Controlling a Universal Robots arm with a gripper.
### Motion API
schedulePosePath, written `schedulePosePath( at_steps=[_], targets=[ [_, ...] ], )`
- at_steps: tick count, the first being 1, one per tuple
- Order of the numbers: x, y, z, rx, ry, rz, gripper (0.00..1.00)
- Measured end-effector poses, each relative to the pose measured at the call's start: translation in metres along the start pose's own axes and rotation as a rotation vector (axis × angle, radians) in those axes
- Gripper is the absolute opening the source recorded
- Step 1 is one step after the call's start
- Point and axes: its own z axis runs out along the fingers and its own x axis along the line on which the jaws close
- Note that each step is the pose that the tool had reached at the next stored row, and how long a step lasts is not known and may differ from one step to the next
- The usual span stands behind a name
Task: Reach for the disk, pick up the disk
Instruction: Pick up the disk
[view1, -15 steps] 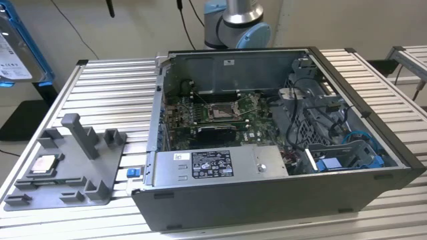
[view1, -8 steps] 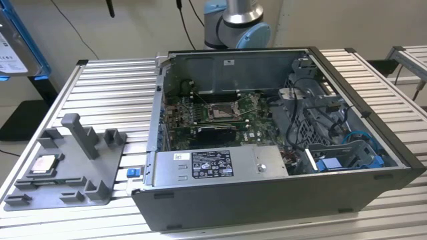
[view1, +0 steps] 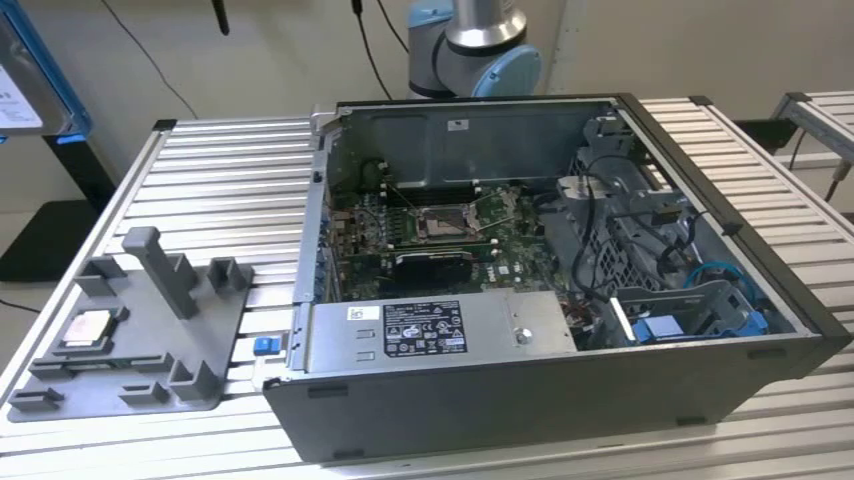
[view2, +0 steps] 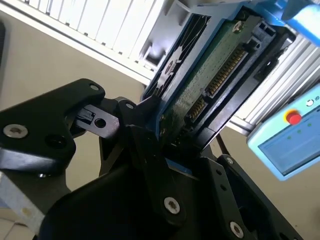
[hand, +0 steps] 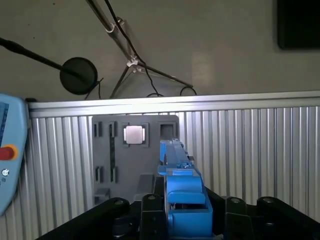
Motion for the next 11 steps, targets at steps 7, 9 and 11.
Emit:
schedulePosePath(
  at_steps=[7,9,11],
  targets=[
    [-0.0003,0.0,-0.0166,0.0,0.0,0.0,0.0],
    [-0.0004,0.0,-0.0196,0.0001,-0.0001,0.0,0.0],
    [-0.0004,0.0,-0.0196,0.0,-0.0013,0.0,0.0]
  ],
)
